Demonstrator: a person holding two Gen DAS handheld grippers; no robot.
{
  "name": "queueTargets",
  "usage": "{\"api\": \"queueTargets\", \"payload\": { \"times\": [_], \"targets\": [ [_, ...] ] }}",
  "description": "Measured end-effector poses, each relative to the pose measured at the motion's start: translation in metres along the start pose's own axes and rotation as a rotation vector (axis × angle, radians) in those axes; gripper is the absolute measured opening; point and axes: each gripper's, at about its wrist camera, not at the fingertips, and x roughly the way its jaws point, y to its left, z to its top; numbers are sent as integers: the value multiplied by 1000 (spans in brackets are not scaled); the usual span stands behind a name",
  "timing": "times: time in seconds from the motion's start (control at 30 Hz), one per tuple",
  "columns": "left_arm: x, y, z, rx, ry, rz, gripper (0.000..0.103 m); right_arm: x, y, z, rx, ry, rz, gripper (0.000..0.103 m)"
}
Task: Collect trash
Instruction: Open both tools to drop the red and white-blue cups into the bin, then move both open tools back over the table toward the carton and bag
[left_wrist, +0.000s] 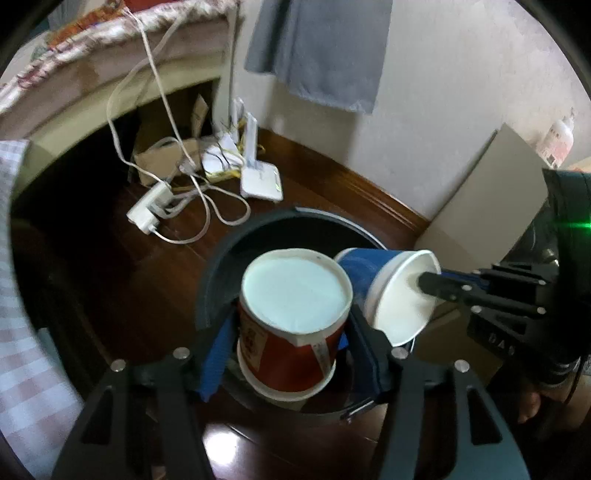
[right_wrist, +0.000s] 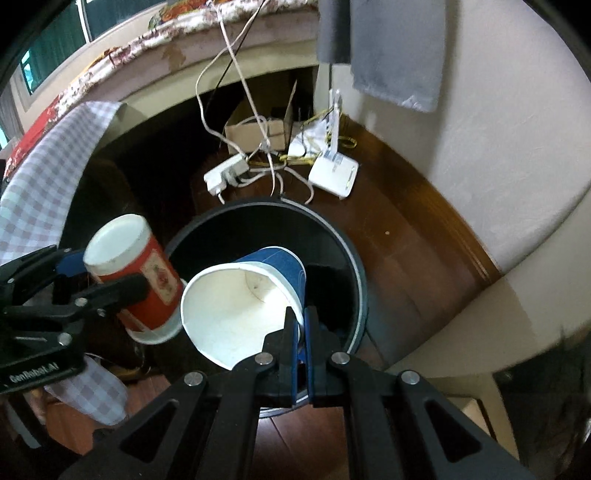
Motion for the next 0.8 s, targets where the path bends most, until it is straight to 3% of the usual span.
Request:
{"api": "queueTargets", "payload": {
  "times": [0.07,0.1,0.13,0.17,0.43,0.8],
  "targets": [
    [11,3,-1,-15,43,50,80,12,1,1,-26,34,-39,12],
    [14,5,-2,-25,54,64,85,16,-1,1,-23,43,-57,47],
    [15,7,-4,-41,65,86,92,18,-4,0,-18,44,-61,89],
    [14,9,-6,-49,64,97,96,18,-6,-1,-15,32,-70,100],
    [4,19,-20,-79,41,151,99,23,-22,-5,50,49,-126,103],
    [-4,17,-12,-66,11,169,100,9,-22,-8,58,7,-127,103]
  ]
}}
